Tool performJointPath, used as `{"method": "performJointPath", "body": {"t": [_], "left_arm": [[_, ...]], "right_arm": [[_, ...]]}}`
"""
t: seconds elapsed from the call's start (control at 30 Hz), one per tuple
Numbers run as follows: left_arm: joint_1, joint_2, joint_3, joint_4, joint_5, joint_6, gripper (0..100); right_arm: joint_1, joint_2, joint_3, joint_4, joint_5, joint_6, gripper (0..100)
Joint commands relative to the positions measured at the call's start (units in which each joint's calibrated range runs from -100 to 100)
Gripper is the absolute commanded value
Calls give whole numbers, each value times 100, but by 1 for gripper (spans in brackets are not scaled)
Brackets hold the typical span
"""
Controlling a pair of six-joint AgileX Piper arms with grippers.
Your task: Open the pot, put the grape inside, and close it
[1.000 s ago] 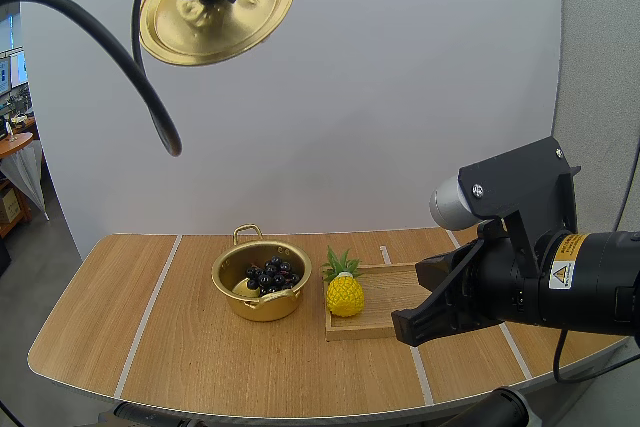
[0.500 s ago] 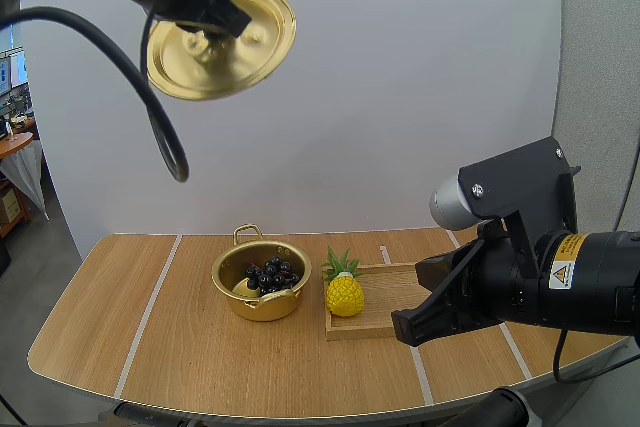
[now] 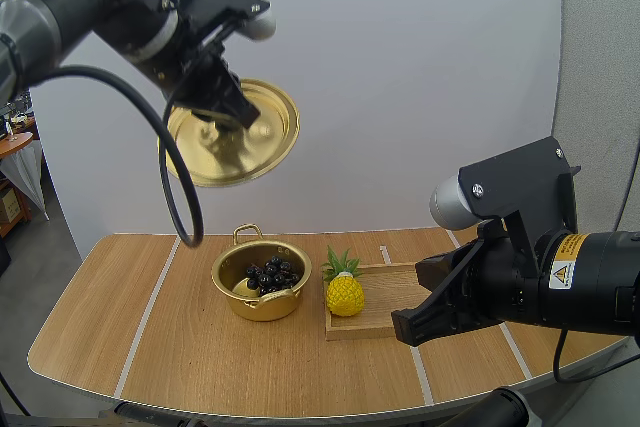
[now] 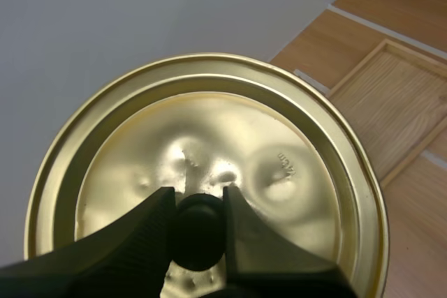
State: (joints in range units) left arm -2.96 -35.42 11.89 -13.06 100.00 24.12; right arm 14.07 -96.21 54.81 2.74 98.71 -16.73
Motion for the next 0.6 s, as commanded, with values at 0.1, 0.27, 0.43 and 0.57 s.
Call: {"method": "performJointPath", "body": {"t": [0.1,0.27,0.43,0.57], "left_arm": [[-18,6,1037,1,-27,57,0],[-18,6,1604,-12,-982,116,0],[-18,390,1805,-36,-1142,323,0],[-18,893,1805,-47,-1217,323,0]], "right_arm": [[-19,-43,4,4,-22,-37,0],[-19,-43,4,4,-22,-37,0],[-19,-43,4,4,-22,-37,0],[-19,-43,4,4,-22,-37,0]]}}
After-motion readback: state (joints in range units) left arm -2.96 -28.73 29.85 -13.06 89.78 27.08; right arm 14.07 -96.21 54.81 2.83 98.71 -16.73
